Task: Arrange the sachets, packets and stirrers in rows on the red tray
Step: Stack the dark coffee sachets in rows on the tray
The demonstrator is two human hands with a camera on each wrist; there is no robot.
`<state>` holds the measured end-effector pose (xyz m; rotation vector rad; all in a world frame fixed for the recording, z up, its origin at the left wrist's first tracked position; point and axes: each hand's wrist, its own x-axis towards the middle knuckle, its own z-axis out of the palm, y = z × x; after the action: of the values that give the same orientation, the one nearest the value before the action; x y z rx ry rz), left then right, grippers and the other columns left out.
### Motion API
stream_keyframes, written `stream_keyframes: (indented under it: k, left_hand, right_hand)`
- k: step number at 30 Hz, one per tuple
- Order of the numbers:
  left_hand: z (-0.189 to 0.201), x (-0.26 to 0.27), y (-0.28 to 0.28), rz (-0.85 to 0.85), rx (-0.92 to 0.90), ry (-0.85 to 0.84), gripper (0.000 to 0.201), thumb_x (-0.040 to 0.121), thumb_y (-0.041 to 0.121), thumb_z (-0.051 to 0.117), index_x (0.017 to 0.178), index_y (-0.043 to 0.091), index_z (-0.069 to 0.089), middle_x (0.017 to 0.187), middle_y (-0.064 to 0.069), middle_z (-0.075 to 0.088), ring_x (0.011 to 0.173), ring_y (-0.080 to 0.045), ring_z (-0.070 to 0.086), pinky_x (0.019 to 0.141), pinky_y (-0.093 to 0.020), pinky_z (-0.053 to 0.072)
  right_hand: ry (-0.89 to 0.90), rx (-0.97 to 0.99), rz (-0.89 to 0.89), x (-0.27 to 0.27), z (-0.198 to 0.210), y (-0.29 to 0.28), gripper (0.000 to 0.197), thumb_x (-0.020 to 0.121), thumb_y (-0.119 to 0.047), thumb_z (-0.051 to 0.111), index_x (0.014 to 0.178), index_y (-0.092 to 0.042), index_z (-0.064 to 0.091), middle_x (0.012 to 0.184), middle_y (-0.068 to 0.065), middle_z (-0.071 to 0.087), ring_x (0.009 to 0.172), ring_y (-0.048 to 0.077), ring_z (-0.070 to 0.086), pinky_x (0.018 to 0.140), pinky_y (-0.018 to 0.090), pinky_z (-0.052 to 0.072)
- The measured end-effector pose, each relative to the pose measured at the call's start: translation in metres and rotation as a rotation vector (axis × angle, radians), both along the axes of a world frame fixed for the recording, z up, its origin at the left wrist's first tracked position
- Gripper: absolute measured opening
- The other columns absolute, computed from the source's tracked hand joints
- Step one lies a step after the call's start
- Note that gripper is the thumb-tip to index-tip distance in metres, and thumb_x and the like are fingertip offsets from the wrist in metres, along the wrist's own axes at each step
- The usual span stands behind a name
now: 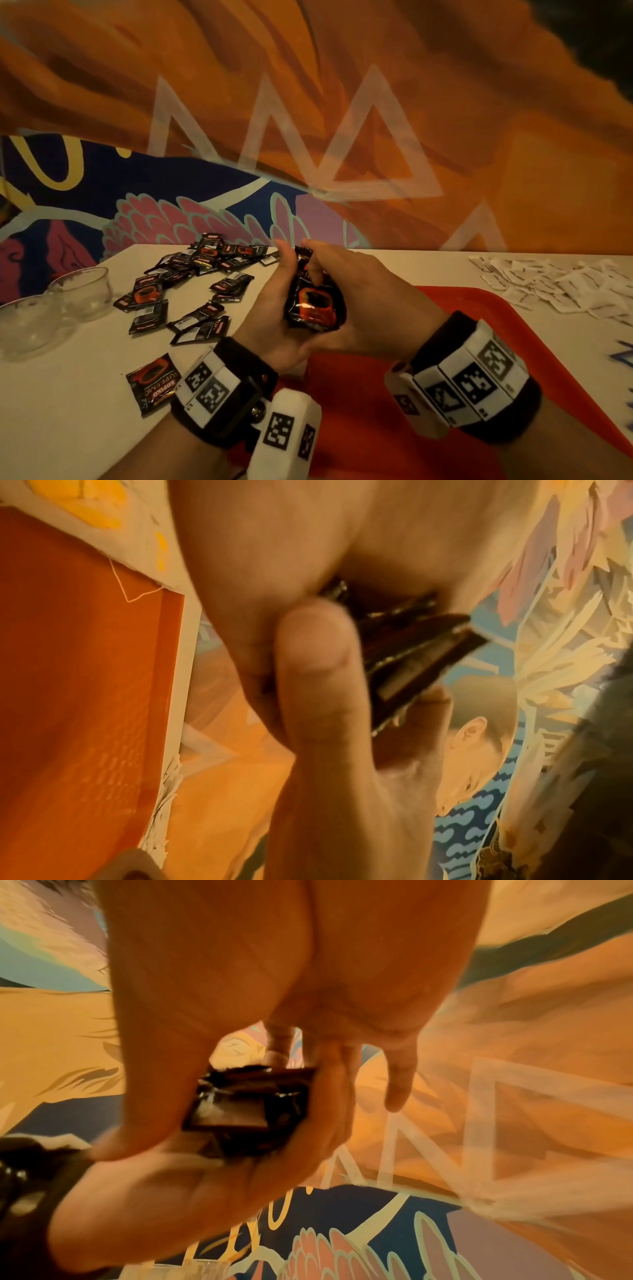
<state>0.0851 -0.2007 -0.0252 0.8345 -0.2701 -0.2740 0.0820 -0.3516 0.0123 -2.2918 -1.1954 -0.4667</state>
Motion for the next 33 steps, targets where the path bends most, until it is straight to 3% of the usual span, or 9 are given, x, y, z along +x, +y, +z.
stream_keyframes:
  k: [2, 5, 7, 12, 17, 21, 25, 29, 33]
  left_hand:
    - [0.0012, -0.0009, -0.0021, -0.006, 0.028, -0.012, 0.074, 0.081, 0.073, 0.043, 0.114, 0.013, 0.071, 0.122, -0.019, 0.067, 0.114, -0.033, 0.066, 0.087, -0.043, 0.059]
    - [0.0000, -0.0006, 0.0014, -0.033, 0.019, 0.010, 0.077, 0.079, 0.073, 0.054, 0.121, 0.010, 0.065, 0.123, -0.018, 0.064, 0.116, -0.034, 0.063, 0.092, -0.044, 0.055]
    - [-0.0014, -0.0002, 0.0049, -0.069, -0.023, 0.031, 0.073, 0.076, 0.064, 0.068, 0.125, 0.009, 0.063, 0.125, -0.017, 0.061, 0.117, -0.034, 0.061, 0.095, -0.043, 0.052]
    - [0.0035, -0.0037, -0.0010, -0.065, -0.007, 0.027, 0.057, 0.088, 0.059, 0.052, 0.110, 0.011, 0.073, 0.112, -0.015, 0.070, 0.105, -0.029, 0.069, 0.084, -0.040, 0.059]
    - [0.0013, -0.0032, 0.0058, -0.073, 0.018, 0.082, 0.059, 0.089, 0.059, 0.054, 0.119, 0.010, 0.068, 0.117, -0.012, 0.065, 0.113, -0.027, 0.061, 0.095, -0.036, 0.049]
    - [0.0023, -0.0062, -0.0028, -0.076, 0.020, 0.009, 0.054, 0.094, 0.055, 0.046, 0.107, 0.010, 0.073, 0.105, -0.013, 0.069, 0.098, -0.025, 0.069, 0.084, -0.035, 0.058]
    - [0.0032, -0.0049, 0.0047, -0.091, 0.026, 0.034, 0.055, 0.093, 0.056, 0.049, 0.113, 0.007, 0.067, 0.110, -0.013, 0.061, 0.103, -0.025, 0.063, 0.088, -0.033, 0.049]
    - [0.0026, -0.0046, 0.0029, -0.040, 0.041, -0.016, 0.057, 0.086, 0.045, 0.057, 0.130, 0.009, 0.058, 0.117, -0.016, 0.065, 0.105, -0.029, 0.068, 0.083, -0.038, 0.059]
    - [0.0003, -0.0031, -0.0025, -0.012, 0.090, -0.037, 0.061, 0.072, 0.059, 0.061, 0.109, 0.014, 0.075, 0.114, -0.013, 0.070, 0.107, -0.026, 0.069, 0.083, -0.033, 0.059]
  right_hand:
    - [0.000, -0.036, -0.004, -0.0022, -0.0001, -0.0002, 0.071, 0.053, -0.061, 0.084, 0.096, -0.026, 0.040, 0.127, -0.004, 0.052, 0.129, 0.021, 0.044, 0.102, 0.033, 0.043]
    - [-0.016, 0.011, -0.015, -0.0017, -0.0012, 0.0002, 0.059, 0.061, -0.043, 0.088, 0.090, -0.026, 0.039, 0.097, -0.009, 0.053, 0.089, 0.016, 0.052, 0.073, 0.026, 0.045]
    - [-0.038, 0.051, -0.040, 0.0000, -0.0004, -0.0008, 0.056, 0.063, -0.035, 0.088, 0.089, -0.024, 0.040, 0.088, -0.010, 0.052, 0.076, 0.015, 0.048, 0.063, 0.026, 0.042]
    - [0.019, 0.021, -0.003, -0.0035, 0.0022, -0.0039, 0.070, 0.052, -0.061, 0.086, 0.091, -0.028, 0.038, 0.102, -0.010, 0.051, 0.094, 0.017, 0.051, 0.075, 0.031, 0.047]
    - [0.024, 0.107, -0.042, 0.0002, 0.0003, -0.0039, 0.059, 0.060, -0.039, 0.091, 0.085, -0.029, 0.038, 0.086, -0.013, 0.050, 0.077, 0.009, 0.048, 0.061, 0.017, 0.037]
    - [0.084, 0.128, 0.045, -0.0016, 0.0035, -0.0078, 0.063, 0.058, -0.048, 0.090, 0.088, -0.024, 0.041, 0.087, -0.010, 0.050, 0.076, 0.013, 0.047, 0.062, 0.021, 0.041]
    - [0.030, 0.196, 0.026, 0.0018, 0.0030, -0.0063, 0.054, 0.060, -0.037, 0.092, 0.078, -0.021, 0.043, 0.078, -0.008, 0.050, 0.070, 0.013, 0.048, 0.060, 0.024, 0.041]
    - [0.075, 0.192, 0.051, 0.0033, 0.0030, -0.0087, 0.060, 0.058, -0.035, 0.094, 0.085, -0.027, 0.042, 0.084, -0.013, 0.050, 0.073, 0.010, 0.049, 0.060, 0.019, 0.043]
    - [0.028, 0.155, 0.033, 0.0039, 0.0016, -0.0076, 0.060, 0.057, -0.031, 0.094, 0.086, -0.027, 0.041, 0.084, -0.015, 0.049, 0.074, 0.005, 0.047, 0.062, 0.011, 0.038]
